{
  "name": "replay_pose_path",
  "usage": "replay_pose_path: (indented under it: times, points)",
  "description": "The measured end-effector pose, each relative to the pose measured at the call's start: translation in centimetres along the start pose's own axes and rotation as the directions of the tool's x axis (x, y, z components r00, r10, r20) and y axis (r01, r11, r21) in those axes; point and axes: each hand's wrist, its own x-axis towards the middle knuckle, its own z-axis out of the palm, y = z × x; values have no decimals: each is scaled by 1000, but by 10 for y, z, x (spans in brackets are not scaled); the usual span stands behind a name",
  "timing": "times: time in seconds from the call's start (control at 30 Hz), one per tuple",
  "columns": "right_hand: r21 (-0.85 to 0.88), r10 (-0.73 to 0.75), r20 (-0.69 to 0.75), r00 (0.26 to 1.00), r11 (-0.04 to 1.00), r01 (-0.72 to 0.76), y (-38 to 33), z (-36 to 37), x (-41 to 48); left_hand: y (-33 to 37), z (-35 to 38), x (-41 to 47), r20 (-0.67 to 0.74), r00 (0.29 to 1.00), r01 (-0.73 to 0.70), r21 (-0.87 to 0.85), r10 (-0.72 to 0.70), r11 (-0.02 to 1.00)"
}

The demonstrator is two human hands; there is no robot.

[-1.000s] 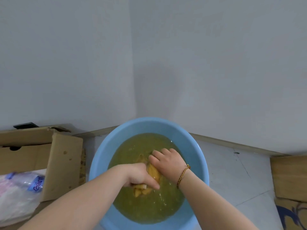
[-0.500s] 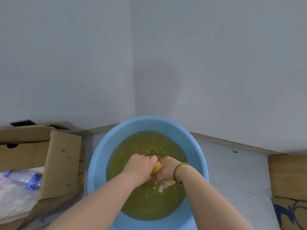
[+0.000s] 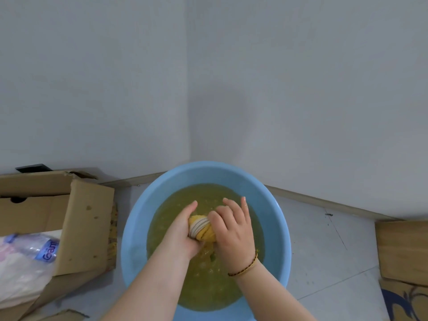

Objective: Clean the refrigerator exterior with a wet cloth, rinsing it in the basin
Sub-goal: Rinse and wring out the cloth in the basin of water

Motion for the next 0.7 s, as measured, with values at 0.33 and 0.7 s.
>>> replay_pose_path:
  times: [0.33,0.7]
  points:
    - [186,532,819,216,111,-976,-34,-11,9,4,17,12,128,804,-588,313,580,746]
    - [24,64,998,3,-327,-945,-7,-13,-2,-7,18,24,290,876,-476,375,387,796]
